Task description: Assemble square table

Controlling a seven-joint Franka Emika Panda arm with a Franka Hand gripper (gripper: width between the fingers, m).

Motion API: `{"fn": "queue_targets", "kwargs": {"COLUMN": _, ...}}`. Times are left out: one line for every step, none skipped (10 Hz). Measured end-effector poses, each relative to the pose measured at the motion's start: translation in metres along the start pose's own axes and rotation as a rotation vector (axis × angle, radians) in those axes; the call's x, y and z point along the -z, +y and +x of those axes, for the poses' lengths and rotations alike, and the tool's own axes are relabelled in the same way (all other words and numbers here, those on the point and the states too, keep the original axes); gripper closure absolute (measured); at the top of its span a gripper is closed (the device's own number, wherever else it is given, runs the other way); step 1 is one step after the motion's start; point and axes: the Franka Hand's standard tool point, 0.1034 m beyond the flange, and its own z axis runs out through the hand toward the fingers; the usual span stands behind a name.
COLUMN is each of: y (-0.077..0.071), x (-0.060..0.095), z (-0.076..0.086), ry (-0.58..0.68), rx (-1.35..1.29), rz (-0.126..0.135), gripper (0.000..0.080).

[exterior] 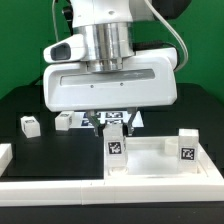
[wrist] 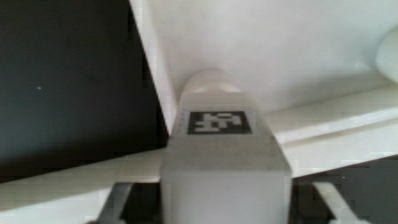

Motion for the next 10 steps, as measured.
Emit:
{"fn": "queue_targets", "kwargs": {"y": 0.000, "x": 0.000, "z": 0.000, "ry": 0.000, "rx": -0.094, "rz": 0.000, "gripper": 0.0507}}
{"fn": "queue_targets", "kwargs": {"y": -0.001, "x": 0.000, "z": 0.000, "ry": -0.001, "rx": -0.152, "rz": 0.000, "gripper": 0.0507}}
{"fn": "queue_targets", "kwargs": {"y": -0.001, "x": 0.000, "z": 0.000, "ry": -0.001, "rx": -0.199, "rz": 0.000, "gripper": 0.0507}}
{"fn": "queue_targets", "kwargs": {"y": -0.002, "x": -0.001, "z": -0.001, "ry": -0.005, "rx": -0.326, "rz": 0.000, "gripper": 0.0507}}
{"fn": "queue_targets", "kwargs": {"y": -0.003, "x": -0.002, "z": 0.001, "ry": -0.010, "rx": -0.460, "rz": 0.000, "gripper": 0.0507}}
{"fn": "queue_targets", "kwargs": {"y": -0.003, "x": -0.002, "z": 0.001, "ry": -0.017, "rx": -0.595, "rz": 0.009, "gripper": 0.0507}}
{"fn": "queue_targets", "kwargs": {"y": -0.006, "x": -0.002, "z": 0.001, "ry": -0.021, "rx": -0.792, "rz": 0.014, "gripper": 0.0507}}
{"fn": "queue_targets", "kwargs": {"y": -0.011, "x": -0.003, "z": -0.001, "ry": -0.030, "rx": -0.951, "rz": 0.012, "gripper": 0.0507}}
{"fn": "queue_targets", "kwargs": {"y": -0.012, "x": -0.004, "z": -0.001, "ry": -0.034, "rx": -1.100, "rz": 0.032, "gripper": 0.0507}}
{"fn": "queue_targets", "kwargs": {"y": -0.011, "x": -0.004, "z": 0.000, "ry": -0.041, "rx": -1.208, "rz": 0.046, "gripper": 0.0507}}
